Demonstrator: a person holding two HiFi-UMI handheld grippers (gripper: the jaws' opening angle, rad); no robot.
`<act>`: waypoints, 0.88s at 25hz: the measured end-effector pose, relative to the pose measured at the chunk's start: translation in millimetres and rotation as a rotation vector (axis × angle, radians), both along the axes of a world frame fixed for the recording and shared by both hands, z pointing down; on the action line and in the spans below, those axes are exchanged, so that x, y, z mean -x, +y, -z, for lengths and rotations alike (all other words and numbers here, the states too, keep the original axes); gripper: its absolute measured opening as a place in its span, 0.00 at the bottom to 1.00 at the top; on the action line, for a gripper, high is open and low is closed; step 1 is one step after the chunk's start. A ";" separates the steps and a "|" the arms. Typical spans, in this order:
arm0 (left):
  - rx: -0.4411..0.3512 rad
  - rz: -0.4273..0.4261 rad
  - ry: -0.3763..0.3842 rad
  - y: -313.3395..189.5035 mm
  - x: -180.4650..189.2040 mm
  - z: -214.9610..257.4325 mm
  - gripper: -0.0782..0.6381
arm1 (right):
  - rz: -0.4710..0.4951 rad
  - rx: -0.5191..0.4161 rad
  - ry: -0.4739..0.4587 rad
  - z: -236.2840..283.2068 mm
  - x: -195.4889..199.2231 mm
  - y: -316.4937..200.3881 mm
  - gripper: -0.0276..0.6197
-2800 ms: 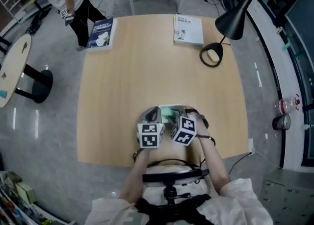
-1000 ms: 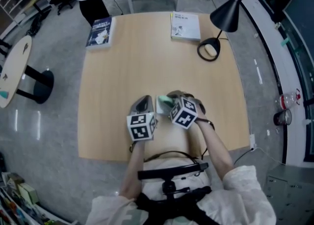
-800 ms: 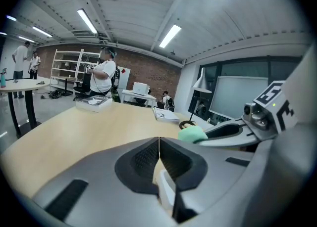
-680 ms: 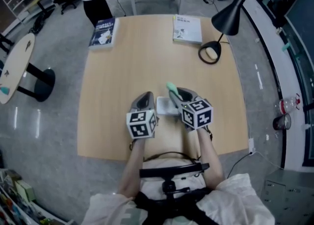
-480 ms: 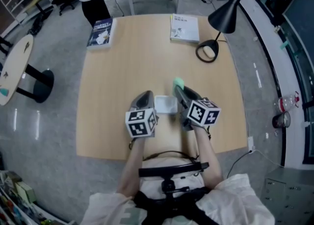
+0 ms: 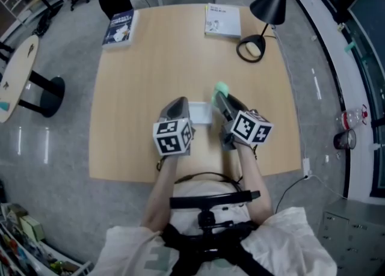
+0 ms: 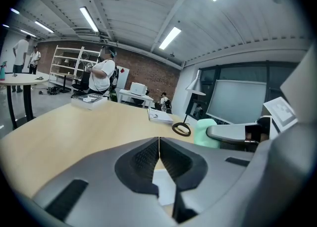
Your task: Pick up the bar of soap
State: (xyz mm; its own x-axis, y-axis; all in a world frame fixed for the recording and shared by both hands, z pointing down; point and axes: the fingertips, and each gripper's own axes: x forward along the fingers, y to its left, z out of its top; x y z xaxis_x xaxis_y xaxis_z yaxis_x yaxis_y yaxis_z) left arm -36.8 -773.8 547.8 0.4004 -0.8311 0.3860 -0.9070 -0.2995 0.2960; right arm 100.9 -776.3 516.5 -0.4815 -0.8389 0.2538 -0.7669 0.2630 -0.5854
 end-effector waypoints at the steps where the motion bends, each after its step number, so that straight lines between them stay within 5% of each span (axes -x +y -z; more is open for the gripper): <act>1: 0.001 0.007 0.000 1.5 0.4 0.0 0.13 | 0.000 0.001 0.007 -0.3 -0.8 1.6 0.22; 9: -0.035 0.095 -0.005 28.8 -3.2 3.3 0.13 | 0.036 -0.035 0.000 4.1 -12.7 21.4 0.22; 22: -0.114 0.061 0.003 115.5 5.5 9.0 0.13 | 0.042 -0.084 0.039 5.8 3.0 118.7 0.22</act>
